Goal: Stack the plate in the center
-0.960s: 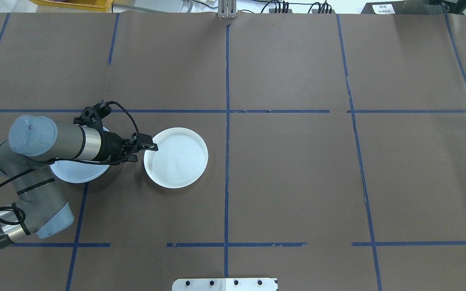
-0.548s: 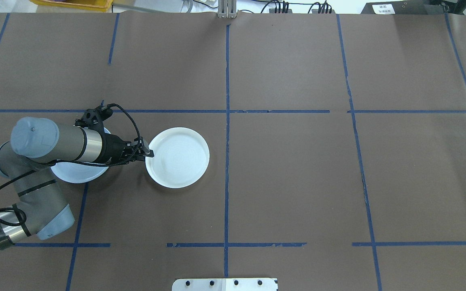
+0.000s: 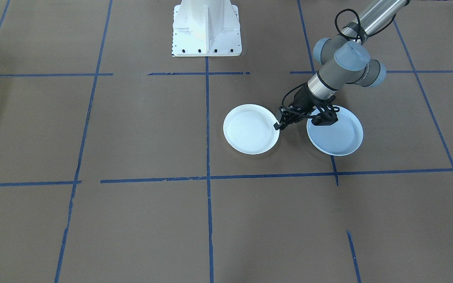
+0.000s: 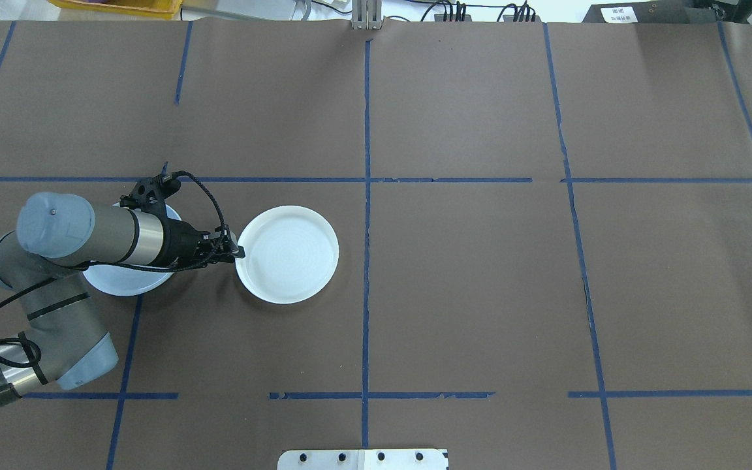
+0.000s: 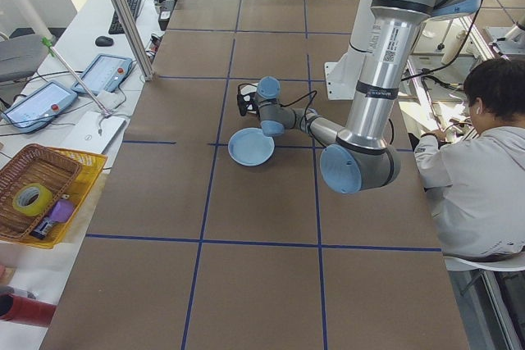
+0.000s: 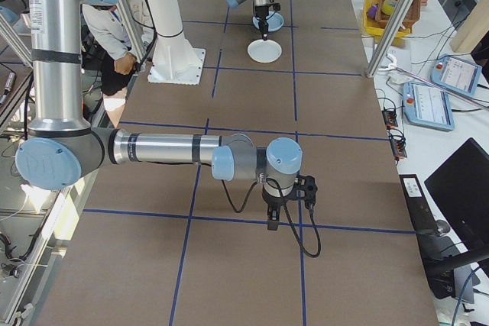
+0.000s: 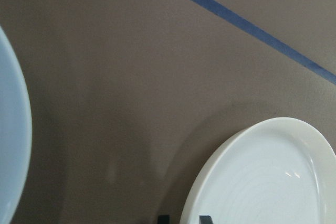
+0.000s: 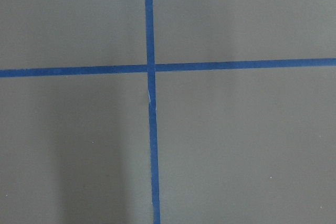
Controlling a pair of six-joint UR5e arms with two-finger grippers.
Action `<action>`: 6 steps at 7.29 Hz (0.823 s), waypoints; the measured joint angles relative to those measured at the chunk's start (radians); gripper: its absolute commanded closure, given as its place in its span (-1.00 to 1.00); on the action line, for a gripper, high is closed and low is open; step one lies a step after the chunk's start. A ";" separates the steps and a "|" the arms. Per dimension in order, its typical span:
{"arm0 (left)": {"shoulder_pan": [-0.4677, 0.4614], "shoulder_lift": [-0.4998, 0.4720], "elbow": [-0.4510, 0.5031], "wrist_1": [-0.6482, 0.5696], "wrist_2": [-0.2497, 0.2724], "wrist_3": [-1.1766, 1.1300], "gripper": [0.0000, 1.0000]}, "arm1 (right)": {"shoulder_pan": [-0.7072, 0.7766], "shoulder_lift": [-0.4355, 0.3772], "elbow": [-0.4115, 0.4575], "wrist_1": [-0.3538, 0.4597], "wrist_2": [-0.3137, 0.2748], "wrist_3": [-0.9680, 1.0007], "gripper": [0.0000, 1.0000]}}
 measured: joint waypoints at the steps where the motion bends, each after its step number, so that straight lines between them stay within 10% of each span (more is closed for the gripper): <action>1: 0.001 0.001 0.000 0.000 0.000 0.000 0.79 | 0.000 0.000 0.000 0.000 0.000 0.000 -1.00; 6: -0.005 0.005 -0.016 -0.002 -0.104 0.000 1.00 | 0.000 0.000 0.000 0.000 -0.001 0.000 -1.00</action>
